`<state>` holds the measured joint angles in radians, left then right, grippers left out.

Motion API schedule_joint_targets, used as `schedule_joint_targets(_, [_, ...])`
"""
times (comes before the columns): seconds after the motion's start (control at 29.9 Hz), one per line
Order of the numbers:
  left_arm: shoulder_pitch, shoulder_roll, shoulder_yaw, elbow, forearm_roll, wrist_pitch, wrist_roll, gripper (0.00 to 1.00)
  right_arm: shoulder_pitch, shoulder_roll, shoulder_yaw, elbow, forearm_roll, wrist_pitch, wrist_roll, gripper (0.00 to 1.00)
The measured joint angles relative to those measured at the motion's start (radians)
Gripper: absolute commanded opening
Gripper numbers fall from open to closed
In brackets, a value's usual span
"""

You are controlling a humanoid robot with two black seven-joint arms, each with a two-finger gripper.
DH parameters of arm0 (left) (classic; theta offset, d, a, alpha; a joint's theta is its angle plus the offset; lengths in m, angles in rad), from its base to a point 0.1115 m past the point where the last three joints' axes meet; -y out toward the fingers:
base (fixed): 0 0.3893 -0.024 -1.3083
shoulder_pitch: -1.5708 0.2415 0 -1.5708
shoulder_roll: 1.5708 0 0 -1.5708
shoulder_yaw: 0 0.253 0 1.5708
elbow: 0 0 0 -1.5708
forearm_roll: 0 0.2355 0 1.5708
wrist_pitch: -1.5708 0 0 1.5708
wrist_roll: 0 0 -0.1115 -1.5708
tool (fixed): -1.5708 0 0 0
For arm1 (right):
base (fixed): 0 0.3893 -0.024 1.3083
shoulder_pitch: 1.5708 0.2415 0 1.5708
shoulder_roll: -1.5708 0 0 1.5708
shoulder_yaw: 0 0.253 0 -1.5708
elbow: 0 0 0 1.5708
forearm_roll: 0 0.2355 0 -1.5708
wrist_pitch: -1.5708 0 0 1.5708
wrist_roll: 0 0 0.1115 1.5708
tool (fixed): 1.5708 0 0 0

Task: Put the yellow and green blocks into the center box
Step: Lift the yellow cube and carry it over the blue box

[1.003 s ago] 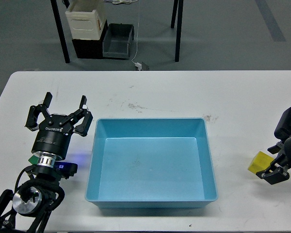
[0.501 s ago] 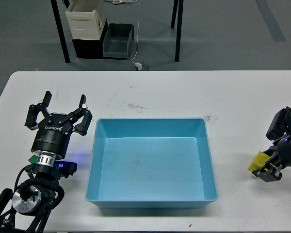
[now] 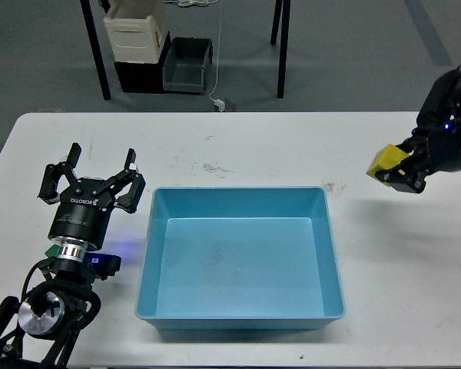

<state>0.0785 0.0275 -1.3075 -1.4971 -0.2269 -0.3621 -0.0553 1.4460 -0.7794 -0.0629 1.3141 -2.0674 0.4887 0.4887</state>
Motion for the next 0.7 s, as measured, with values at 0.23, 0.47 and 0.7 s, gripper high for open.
schedule_joint_targets(0.23, [-0.055, 0.064, -0.014, -0.003, 0.003, 0.016, 0.002, 1.0, 0.143, 0.133, 0.033, 0.116, 0.152, 0.0, 0.0, 0.04])
schedule_joint_targets(0.47, [-0.124, 0.221, -0.015, 0.0, 0.009, 0.05, 0.043, 1.0, 0.142, 0.308, -0.052, 0.106, 0.167, 0.0, 0.0, 0.09])
schedule_joint_targets(0.7, [-0.132, 0.414, -0.039, 0.038, 0.011, 0.112, 0.077, 1.0, 0.059, 0.42, -0.104, 0.041, 0.168, 0.0, 0.0, 0.21])
